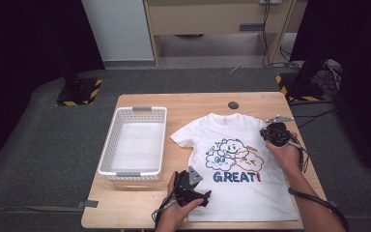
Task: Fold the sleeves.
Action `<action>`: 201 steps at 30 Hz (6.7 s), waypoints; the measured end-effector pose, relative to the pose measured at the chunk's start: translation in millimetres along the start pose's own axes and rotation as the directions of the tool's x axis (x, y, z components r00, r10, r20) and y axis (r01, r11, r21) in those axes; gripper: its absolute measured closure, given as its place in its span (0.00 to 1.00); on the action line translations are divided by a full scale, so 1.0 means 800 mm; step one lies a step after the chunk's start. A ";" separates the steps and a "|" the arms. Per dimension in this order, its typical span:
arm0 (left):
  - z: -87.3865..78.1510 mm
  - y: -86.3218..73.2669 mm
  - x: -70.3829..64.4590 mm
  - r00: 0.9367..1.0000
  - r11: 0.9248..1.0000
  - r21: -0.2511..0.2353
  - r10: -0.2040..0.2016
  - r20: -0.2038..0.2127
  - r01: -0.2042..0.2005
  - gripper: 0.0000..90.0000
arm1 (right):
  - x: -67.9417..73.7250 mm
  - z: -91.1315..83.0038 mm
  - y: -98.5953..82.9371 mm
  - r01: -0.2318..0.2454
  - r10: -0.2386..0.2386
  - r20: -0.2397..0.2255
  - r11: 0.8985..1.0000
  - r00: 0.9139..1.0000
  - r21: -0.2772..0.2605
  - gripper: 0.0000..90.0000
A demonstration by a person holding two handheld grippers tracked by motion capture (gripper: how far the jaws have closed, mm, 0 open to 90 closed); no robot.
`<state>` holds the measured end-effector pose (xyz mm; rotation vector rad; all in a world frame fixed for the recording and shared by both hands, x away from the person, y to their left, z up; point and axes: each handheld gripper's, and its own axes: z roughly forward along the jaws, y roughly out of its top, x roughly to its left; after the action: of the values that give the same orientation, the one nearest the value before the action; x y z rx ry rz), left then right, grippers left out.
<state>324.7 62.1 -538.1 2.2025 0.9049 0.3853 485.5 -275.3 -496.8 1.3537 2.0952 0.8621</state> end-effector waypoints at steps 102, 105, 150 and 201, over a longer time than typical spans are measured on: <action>0.071 0.156 0.160 0.950 0.970 0.023 -0.233 -0.207 0.242 0.12 | 0.021 -0.001 -0.073 0.096 -0.095 -0.201 0.995 0.975 -0.004 0.06; 0.079 0.151 0.164 0.946 0.966 0.037 -0.241 -0.215 0.255 0.13 | 0.018 -0.003 -0.075 0.097 -0.096 -0.200 0.995 0.975 -0.004 0.06; 0.097 0.119 0.154 0.944 0.964 0.052 -0.245 -0.219 0.262 0.34 | 0.008 -0.011 -0.084 0.103 -0.102 -0.206 0.995 0.973 -0.007 0.06; 0.049 0.157 0.156 0.962 0.972 0.033 -0.223 -0.158 0.231 0.96 | 0.035 -0.007 -0.077 0.081 -0.079 -0.176 0.997 0.981 0.002 0.06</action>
<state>494.5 67.4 -475.3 2.1060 1.2504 0.4295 433.6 -270.1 -540.1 1.2278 2.2728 0.9706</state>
